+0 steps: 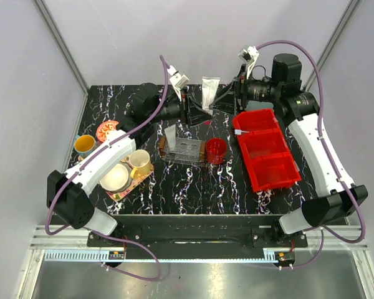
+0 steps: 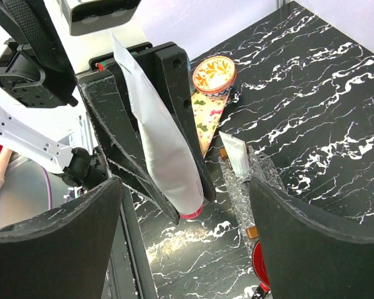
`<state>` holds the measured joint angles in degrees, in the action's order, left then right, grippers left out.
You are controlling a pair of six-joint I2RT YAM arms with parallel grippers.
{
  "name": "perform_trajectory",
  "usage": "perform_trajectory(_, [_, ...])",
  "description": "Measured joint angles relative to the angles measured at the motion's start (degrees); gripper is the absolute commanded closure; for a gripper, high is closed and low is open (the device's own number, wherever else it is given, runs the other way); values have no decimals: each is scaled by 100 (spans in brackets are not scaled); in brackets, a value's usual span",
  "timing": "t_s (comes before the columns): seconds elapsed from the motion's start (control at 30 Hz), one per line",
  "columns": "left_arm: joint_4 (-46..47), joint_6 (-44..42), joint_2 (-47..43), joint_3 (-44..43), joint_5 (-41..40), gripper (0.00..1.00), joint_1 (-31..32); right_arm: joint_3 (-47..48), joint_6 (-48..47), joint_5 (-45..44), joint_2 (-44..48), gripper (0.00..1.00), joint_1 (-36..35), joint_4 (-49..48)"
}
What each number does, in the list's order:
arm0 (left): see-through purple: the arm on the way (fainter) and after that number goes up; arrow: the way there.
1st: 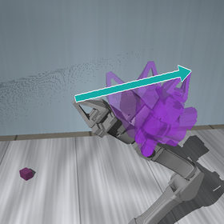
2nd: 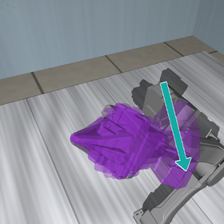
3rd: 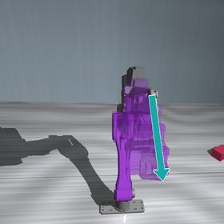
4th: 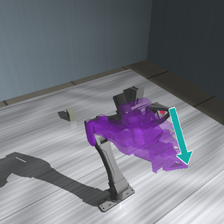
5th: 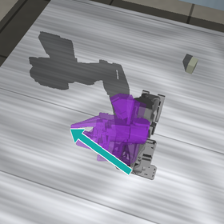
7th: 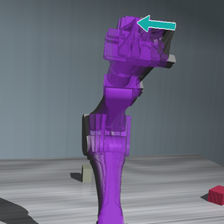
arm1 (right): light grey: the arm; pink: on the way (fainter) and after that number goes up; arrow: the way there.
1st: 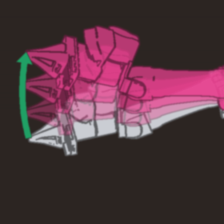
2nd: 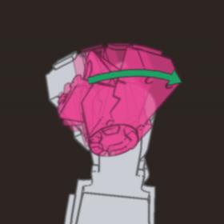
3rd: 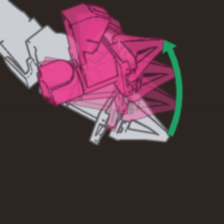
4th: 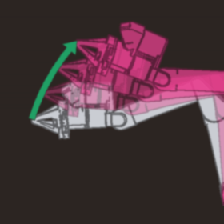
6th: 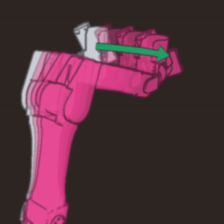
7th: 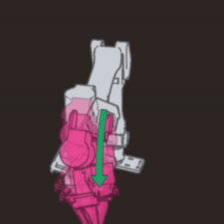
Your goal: Prepare toiletry sets of a toothbrush and toothpaste on the tray
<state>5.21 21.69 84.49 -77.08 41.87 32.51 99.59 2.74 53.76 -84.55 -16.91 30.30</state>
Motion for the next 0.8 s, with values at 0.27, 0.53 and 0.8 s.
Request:
perform_trajectory(0.27, [345,389,0,44,153,100,0,-13,94,61,-103,30,-142,-238])
perform_trajectory(0.53, [509,540,0,72,214,100,0,-28,146,133,-103,41,-210,-352])
perform_trajectory(0.8, [525,573,0,72,254,100,0,-61,164,146,-103,57,-280,-380])
